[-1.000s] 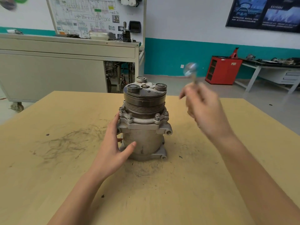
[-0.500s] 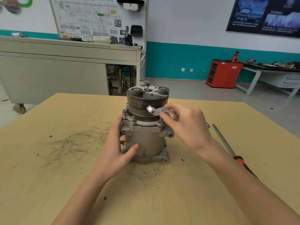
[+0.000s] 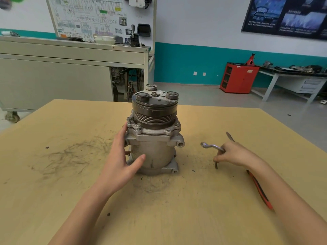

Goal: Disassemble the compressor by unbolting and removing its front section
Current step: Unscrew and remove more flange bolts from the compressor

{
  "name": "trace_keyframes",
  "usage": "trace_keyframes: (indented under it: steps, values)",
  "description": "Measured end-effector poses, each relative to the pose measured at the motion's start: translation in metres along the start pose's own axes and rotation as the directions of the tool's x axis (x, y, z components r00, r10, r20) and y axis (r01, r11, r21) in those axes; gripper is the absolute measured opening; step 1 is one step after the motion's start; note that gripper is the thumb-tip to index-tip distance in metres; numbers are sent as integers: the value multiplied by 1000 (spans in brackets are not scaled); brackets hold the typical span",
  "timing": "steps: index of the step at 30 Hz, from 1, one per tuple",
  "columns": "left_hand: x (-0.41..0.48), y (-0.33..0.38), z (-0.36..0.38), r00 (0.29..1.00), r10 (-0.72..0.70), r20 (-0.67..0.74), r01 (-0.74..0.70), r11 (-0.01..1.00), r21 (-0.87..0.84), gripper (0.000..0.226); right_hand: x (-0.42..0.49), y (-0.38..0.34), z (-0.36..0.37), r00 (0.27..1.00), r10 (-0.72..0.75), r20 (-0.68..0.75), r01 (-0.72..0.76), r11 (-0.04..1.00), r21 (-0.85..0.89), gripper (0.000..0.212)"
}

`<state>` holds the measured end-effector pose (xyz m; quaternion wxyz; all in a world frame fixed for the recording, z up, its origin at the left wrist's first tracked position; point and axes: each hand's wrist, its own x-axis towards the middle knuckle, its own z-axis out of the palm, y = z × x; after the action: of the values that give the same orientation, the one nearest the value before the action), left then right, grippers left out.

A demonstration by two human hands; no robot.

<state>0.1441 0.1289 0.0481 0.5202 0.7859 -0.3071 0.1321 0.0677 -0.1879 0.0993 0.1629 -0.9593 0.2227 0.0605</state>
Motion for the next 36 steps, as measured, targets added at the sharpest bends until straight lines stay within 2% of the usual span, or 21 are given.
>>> trace_keyframes:
  steps: [3, 8, 9, 10, 11, 12, 13, 14, 15, 17, 18, 19, 21, 23, 25, 28, 31, 33, 36]
  values:
    - [0, 1, 0, 1000, 2, -5, -2, 1000, -5, 94, 11, 11, 14, 996, 84, 35, -83, 996, -11, 31]
    - [0, 5, -1, 1000, -16, -8, 16, 1000, -14, 86, 21, 11, 17, 994, 101, -33, -103, 992, -78, 31]
    - [0, 6, -1, 1000, -23, -8, 23, 1000, -12, 84, 20, 8, 16, 991, 90, -104, -87, 996, 26, 29]
    - [-1, 7, 0, 999, -34, -15, 34, 999, -5, 82, 19, 5, 13, 972, 89, -218, -39, 974, 223, 27]
    - [-1, 9, 1, 998, -51, -34, 51, 999, 6, 83, 16, 2, 8, 929, 129, -347, 61, 871, 487, 26]
    - [-1, 12, 2, 995, -70, -69, 71, 997, 22, 86, 10, -4, 0, 878, 203, -434, 200, 668, 717, 27]
    - [0, 16, 4, 990, -85, -113, 90, 995, 39, 90, 2, -11, -11, 848, 254, -466, 325, 446, 834, 28]
    - [2, 21, 5, 984, -93, -154, 102, 994, 48, 94, -5, -18, -21, 836, 259, -484, 402, 312, 861, 28]
    - [4, 27, 7, 978, -98, -186, 109, 993, 47, 98, -12, -24, -30, 829, 232, -509, 435, 304, 848, 30]
    - [12, 36, 10, 967, -121, -223, 128, 992, 17, 97, -24, -36, -41, 816, 136, -562, 448, 466, 763, 35]
    - [17, 38, 10, 961, -142, -238, 145, 989, -5, 93, -30, -42, -42, 807, 88, -584, 471, 501, 726, 37]
    - [21, 40, 11, 953, -167, -251, 166, 986, -24, 90, -35, -48, -42, 801, 42, -597, 507, 481, 715, 37]
    - [28, 42, 14, 940, -202, -276, 201, 979, -32, 91, -45, -59, -37, 791, -20, -611, 577, 357, 735, 35]
    - [31, 43, 17, 931, -189, -313, 201, 980, 7, 91, -53, -68, -29, 791, -50, -610, 607, 195, 770, 31]
    - [32, 41, 18, 929, -161, -334, 188, 981, 50, 90, -59, -76, -22, 767, -84, -636, 642, 121, 757, 26]
    - [39, 29, 15, 929, -155, -335, 185, 981, 61, 85, -67, -82, -13, 683, -102, -723, 730, 118, 673, 19]
    - [48, 15, 9, 943, -111, -314, 114, 993, -10, 65, -75, -85, -8, 525, -103, -845, 848, 143, 510, 17]
    - [56, 7, 0, 970, -59, -234, 34, 993, -109, 53, -80, -89, -4, 419, -140, -897, 906, 128, 403, 17]
    - [67, -2, -13, 996, -33, -81, 15, 976, -216, 29, -83, -99, 4, 312, -208, -927, 950, 90, 299, 20]
